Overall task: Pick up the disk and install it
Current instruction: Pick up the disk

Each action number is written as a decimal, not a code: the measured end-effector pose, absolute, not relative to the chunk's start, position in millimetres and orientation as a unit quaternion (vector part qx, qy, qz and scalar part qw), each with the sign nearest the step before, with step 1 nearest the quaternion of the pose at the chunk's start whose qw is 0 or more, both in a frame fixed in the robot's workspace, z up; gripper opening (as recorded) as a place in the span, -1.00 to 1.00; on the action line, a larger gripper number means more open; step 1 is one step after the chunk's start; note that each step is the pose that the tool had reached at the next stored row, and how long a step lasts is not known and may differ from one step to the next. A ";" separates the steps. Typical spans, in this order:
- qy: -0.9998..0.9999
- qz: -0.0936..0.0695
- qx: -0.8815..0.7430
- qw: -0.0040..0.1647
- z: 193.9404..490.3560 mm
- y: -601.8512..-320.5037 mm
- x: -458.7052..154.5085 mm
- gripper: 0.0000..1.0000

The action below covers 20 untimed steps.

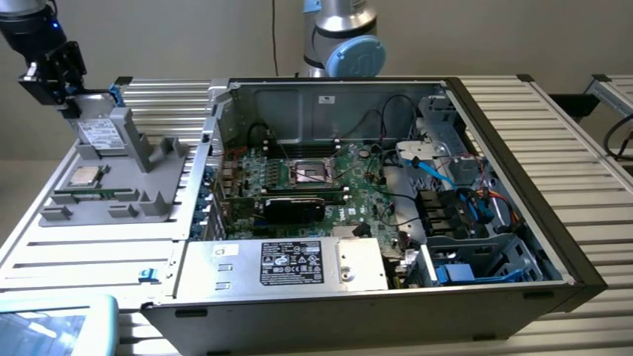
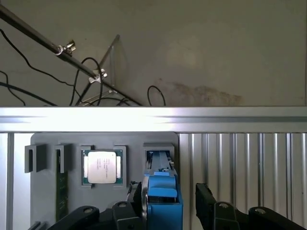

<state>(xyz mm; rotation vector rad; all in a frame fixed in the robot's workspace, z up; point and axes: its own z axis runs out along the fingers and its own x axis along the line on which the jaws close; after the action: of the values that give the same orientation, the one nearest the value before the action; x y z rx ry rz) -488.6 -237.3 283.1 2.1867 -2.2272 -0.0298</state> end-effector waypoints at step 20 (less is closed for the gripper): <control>-0.709 -0.015 0.706 0.004 283.1 -242.6 -488.1 0.14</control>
<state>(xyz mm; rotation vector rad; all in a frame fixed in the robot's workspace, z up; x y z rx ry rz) -488.1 -242.6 283.1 2.2104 -2.2198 -0.0455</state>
